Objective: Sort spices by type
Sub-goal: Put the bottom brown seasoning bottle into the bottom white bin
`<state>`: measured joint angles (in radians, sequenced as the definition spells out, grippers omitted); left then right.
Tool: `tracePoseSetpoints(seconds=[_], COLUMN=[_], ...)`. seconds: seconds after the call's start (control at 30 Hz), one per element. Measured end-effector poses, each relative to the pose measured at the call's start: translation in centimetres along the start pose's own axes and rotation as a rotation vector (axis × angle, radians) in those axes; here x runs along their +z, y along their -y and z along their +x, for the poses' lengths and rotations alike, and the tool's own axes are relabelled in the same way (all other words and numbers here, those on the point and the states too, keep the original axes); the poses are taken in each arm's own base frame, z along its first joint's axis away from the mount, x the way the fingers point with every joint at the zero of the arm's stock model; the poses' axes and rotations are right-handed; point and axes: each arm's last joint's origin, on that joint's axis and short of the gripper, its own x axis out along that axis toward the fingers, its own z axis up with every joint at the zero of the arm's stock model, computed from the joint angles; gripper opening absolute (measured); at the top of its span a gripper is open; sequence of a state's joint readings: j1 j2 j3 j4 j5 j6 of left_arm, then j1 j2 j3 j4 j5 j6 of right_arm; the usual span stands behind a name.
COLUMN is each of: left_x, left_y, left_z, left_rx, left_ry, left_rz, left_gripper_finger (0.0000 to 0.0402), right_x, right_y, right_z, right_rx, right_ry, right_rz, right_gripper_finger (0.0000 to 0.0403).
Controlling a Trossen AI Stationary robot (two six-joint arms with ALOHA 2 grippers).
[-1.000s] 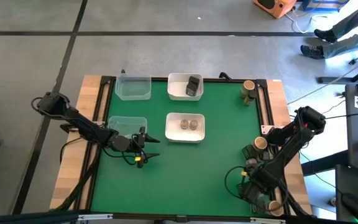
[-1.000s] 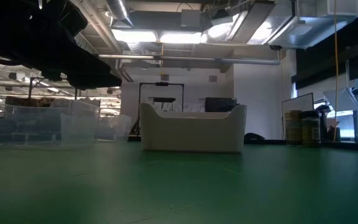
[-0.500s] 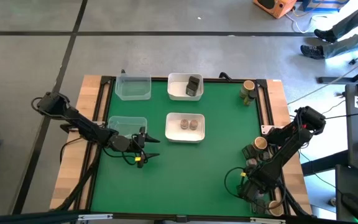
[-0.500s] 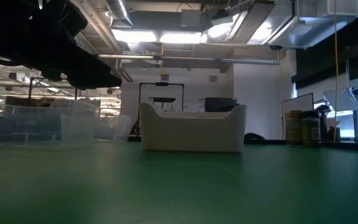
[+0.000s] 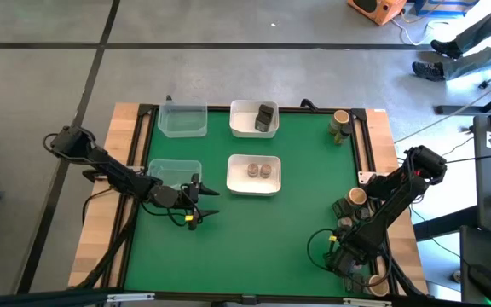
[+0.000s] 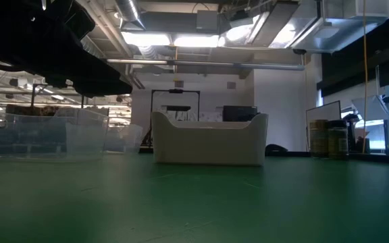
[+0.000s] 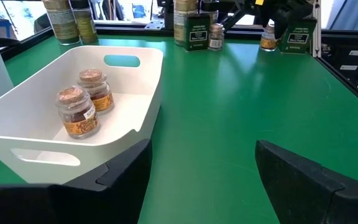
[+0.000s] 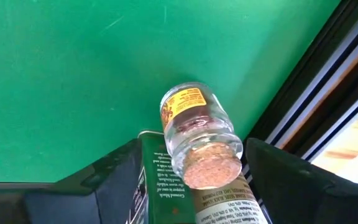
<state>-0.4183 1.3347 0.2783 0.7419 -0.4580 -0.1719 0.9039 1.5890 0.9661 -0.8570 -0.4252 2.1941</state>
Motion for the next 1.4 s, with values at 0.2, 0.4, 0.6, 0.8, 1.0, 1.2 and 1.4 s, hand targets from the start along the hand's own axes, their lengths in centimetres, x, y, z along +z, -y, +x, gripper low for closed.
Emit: tracePoseSetpoints(seconds=[0.2, 0.4, 0.6, 0.8, 1.0, 1.2, 1.4], left_x=[0.0, 0.0, 0.0, 0.0, 0.0, 0.0, 0.0], left_y=[0.0, 0.0, 0.0, 0.0, 0.0, 0.0, 0.0], left_z=[0.0, 0.0, 0.0, 0.0, 0.0, 0.0, 0.0], left_rx=[0.000, 0.000, 0.000, 0.000, 0.000, 0.000, 0.003], left_ry=[0.000, 0.000, 0.002, 0.002, 0.002, 0.002, 0.002], left_rz=[0.000, 0.001, 0.002, 0.003, 0.003, 0.003, 0.003], left_gripper_finger=[0.0269, 0.0269, 0.0269, 0.0269, 0.0269, 0.0269, 0.0269], right_x=[0.1, 0.2, 0.2, 0.1, 0.1, 0.0, 0.5], right_y=[-0.2, -0.8, -0.9, -0.9, -1.0, -1.0, -2.3], right_z=[0.5, 1.7, 1.8, 1.8, 1.7, 1.5, -0.1], right_rx=[-0.022, -0.060, -0.060, -0.057, -0.049, -0.046, 0.035], right_ry=[0.009, -0.016, -0.018, -0.021, -0.013, 0.003, 0.071], right_rz=[0.011, -0.007, -0.009, -0.015, -0.065, -0.090, -0.148], right_gripper_finger=[0.0287, 0.0287, 0.0282, 0.0220, 0.0194, 0.0200, 0.0185])
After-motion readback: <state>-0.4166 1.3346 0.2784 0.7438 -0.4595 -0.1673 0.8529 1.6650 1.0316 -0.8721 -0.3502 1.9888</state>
